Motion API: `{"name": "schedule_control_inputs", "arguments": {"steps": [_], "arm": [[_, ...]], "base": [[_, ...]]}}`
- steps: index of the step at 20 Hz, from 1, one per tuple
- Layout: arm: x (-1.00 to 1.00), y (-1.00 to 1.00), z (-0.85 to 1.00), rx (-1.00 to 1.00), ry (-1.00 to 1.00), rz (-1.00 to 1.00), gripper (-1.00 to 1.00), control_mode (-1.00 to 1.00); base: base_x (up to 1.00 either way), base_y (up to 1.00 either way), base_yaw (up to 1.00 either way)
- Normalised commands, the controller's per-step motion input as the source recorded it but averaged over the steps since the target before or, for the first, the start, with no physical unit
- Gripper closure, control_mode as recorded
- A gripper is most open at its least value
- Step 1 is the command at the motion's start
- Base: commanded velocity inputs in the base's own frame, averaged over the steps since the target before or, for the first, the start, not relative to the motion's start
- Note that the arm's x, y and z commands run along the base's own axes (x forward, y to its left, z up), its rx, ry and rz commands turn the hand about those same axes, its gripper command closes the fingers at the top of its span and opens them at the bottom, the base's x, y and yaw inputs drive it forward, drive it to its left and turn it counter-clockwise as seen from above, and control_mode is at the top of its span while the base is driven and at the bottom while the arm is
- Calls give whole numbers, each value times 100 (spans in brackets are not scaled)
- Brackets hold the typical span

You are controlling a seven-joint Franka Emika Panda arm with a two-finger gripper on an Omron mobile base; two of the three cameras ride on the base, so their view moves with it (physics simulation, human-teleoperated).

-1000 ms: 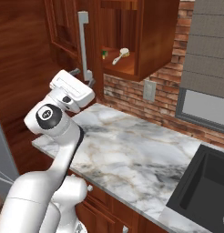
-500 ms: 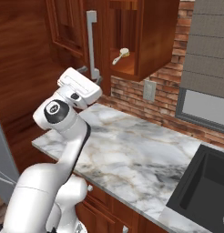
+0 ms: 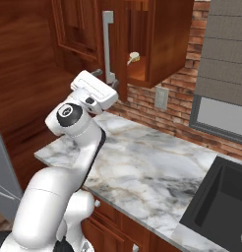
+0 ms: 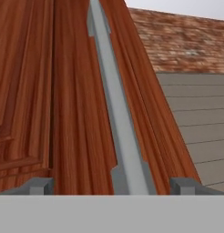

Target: Pick up the sponge and dish brush from the sink, and place them back in the cabinet, and close the cabinet door.

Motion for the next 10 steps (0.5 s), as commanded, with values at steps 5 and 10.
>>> {"name": "schedule_control_inputs", "arguments": {"steps": [5,10], "arm": [[17,-22,3,0,0,0,-100,-100],[18,-19,0,0,0,1,-100,-100]], "base": [[0,0,0],[0,0,0]]}}
